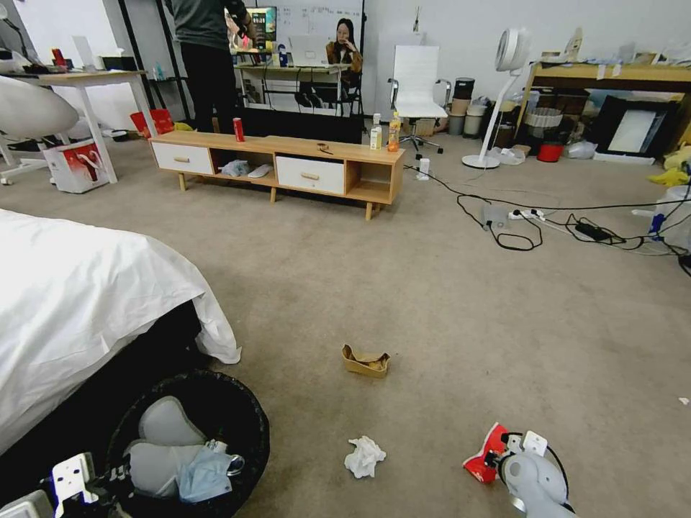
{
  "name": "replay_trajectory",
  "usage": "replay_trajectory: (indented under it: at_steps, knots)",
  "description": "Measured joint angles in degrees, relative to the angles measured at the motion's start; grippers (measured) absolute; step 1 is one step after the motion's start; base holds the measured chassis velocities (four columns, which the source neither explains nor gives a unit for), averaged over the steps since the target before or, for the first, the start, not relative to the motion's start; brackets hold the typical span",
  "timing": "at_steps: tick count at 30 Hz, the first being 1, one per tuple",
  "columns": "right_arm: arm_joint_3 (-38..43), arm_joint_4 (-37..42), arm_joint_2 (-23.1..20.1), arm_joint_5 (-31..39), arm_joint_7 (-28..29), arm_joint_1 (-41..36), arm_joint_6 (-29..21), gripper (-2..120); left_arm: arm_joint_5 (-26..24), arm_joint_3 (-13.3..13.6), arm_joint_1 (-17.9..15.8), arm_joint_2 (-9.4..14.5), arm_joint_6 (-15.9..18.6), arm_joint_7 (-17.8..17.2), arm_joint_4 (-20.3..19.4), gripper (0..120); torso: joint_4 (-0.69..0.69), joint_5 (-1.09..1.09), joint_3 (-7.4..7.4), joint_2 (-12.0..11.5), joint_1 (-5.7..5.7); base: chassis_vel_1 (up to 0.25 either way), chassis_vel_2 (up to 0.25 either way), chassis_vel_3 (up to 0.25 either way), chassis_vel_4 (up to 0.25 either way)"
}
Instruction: Pick up the trash bin and place the garbage on the floor into it.
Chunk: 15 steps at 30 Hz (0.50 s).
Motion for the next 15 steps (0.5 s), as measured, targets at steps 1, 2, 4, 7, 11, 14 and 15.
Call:
replay_trajectory:
  at_steps: [1, 2, 4, 7, 11, 14, 15]
  knots:
    - [-0.06, 1.64, -0.34, -0.69, 0.11, -0.89, 0.33, 0, 0.00, -0.01, 0.00, 0.00, 0.00, 0.00, 0.00, 3, -0.02, 0.00, 0.00, 0.00, 0.00, 0.000, 0.000, 0.000, 0.000]
    - [-0.06, 1.64, -0.34, -0.69, 0.11, -0.89, 0.33, 0, 0.00, -0.01, 0.00, 0.00, 0.00, 0.00, 0.00, 3, -0.02, 0.00, 0.00, 0.00, 0.00, 0.000, 0.000, 0.000, 0.000]
    - [-0.03, 4.69, -1.07, -1.09, 0.55, -2.47, 0.79, 0, 0.00, 0.03, -0.04, 0.00, 0.00, 0.00, 0.00, 3, -0.01, -0.01, 0.00, 0.00, 0.00, 0.000, 0.000, 0.000, 0.000]
    - [0.04, 5.90, -1.45, -1.40, 0.68, -3.19, 1.15, 0, 0.00, 0.08, -0.08, -0.01, 0.01, 0.00, 0.00, 3, 0.00, 0.00, 0.00, 0.00, 0.00, 0.000, 0.000, 0.000, 0.000]
    - [0.48, 11.60, -4.35, -3.04, 0.60, -6.30, 2.88, 0, 0.00, 0.28, -0.32, -0.04, 0.09, 0.00, 0.00, 3, -0.02, 0.00, 0.00, 0.00, 0.00, 0.000, 0.000, 0.000, 0.000]
    - [0.98, 19.10, -7.74, -3.68, 0.13, -8.96, 4.03, 0, -0.28, 0.71, -0.65, -0.05, 0.31, -0.05, -0.14, 3, -0.02, -0.02, 0.00, 0.00, 0.00, 0.000, 0.000, 0.000, 0.000]
    - [1.12, 22.58, -9.05, -3.72, 0.01, -9.86, 4.36, 0, -0.40, 0.88, -0.83, -0.05, 0.40, -0.10, -0.25, 3, -0.02, -0.02, 0.00, 0.00, 0.00, 0.000, 0.000, 0.000, 0.000]
